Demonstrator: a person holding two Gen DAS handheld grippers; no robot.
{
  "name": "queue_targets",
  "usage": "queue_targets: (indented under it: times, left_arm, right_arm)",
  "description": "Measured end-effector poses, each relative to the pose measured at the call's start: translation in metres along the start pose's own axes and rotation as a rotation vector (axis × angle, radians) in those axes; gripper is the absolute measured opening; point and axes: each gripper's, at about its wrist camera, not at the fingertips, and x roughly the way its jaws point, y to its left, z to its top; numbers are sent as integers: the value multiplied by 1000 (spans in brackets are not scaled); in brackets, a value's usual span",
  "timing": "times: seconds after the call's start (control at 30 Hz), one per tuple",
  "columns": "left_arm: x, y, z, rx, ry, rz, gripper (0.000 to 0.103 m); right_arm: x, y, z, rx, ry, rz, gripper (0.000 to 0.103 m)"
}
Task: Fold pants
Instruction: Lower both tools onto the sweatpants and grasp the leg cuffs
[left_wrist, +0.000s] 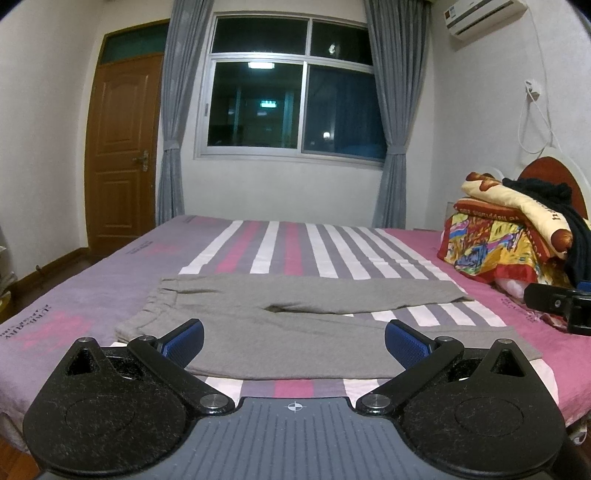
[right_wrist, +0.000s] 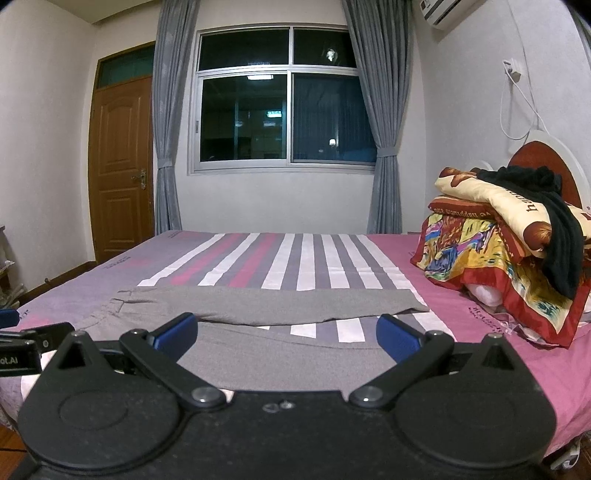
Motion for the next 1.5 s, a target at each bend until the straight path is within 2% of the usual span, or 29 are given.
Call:
queue_targets:
  times: [0.57, 0.67, 0.77, 0.87, 0.93, 1.0, 1.13, 1.23, 1.37, 1.5]
  left_arm:
    - [1, 1, -1, -6, 4, -5, 103]
    - [8, 8, 2, -6, 5, -9, 103]
    - [20, 27, 10, -43, -15, 5, 103]
    - [45, 52, 20, -56, 1, 39, 103]
    - [65, 71, 28, -67, 18, 19, 103]
    - [86, 88, 36, -78, 32, 48, 103]
    - [145, 118, 51, 12, 83, 84, 103]
    - [187, 151, 67, 13, 98, 100, 103]
    - [239, 186, 84, 13, 114, 121, 103]
    - [293, 206, 87, 98, 130, 136, 103]
  right_arm:
    - [1, 1, -3, -9, 4, 6, 103]
    - [5, 3, -4, -42, 3, 28, 103]
    - [11, 2, 2, -68, -38, 54, 103]
    - [25, -3, 12, -71, -81, 94, 103]
    - [41, -7, 18, -72, -79, 116, 103]
    - [61, -13, 25, -58, -70, 161, 103]
    - [115, -18, 43, -60, -40, 199, 103]
    - [153, -21, 57, -68, -10, 254, 103]
    - [202, -22, 71, -97, -3, 254, 103]
    - [256, -21, 73, -121, 21, 275, 102]
